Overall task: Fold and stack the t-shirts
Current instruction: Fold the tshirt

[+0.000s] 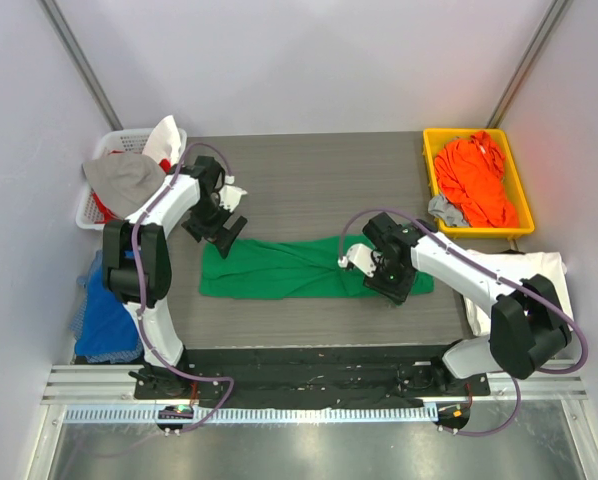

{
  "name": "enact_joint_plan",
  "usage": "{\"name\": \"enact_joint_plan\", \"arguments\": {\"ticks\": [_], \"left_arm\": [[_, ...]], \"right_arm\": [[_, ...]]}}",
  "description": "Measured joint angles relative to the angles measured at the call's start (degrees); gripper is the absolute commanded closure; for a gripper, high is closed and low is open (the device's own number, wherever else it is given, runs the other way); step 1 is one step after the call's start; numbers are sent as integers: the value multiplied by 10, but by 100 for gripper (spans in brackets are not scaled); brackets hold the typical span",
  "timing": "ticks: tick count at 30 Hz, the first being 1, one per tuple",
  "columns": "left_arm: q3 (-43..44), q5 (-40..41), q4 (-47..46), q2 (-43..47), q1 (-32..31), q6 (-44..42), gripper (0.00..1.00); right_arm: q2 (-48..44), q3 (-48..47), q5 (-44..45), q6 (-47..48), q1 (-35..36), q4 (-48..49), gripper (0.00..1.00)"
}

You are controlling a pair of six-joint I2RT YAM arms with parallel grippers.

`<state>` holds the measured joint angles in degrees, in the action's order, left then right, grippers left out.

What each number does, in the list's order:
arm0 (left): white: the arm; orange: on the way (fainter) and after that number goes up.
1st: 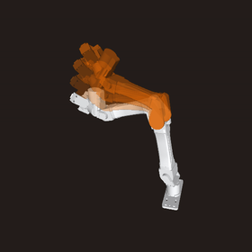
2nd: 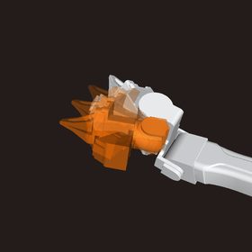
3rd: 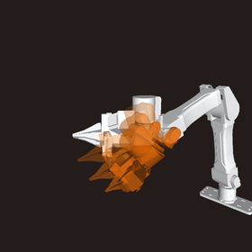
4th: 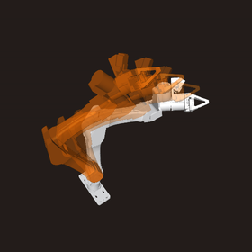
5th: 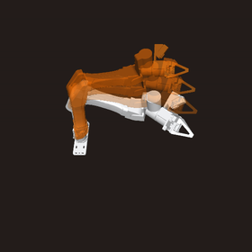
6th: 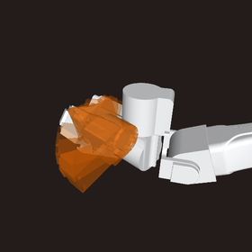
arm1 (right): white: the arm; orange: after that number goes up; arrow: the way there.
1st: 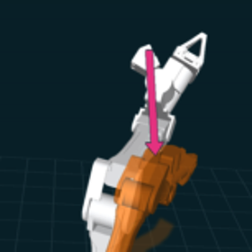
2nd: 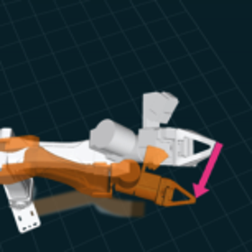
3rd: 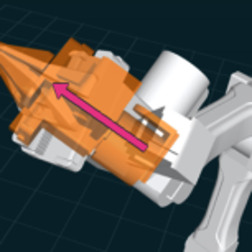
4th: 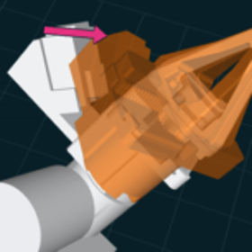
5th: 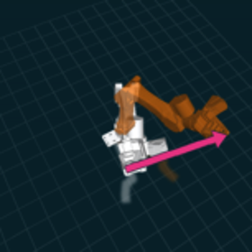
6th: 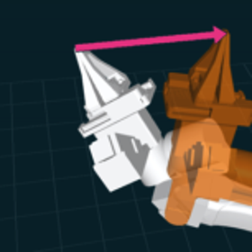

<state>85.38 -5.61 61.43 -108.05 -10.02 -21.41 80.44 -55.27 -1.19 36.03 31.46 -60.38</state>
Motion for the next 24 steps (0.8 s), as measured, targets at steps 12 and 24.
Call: {"name": "enact_joint_plan", "arguments": {"ticks": [12,24], "left_arm": [[0,0,0,0,0,0,0],[-2,5,0,0,0,-3,0]], "right_arm": [[40,-10,54,-1,0,76,60],[71,-41,69,3,-22,118,60]]}}
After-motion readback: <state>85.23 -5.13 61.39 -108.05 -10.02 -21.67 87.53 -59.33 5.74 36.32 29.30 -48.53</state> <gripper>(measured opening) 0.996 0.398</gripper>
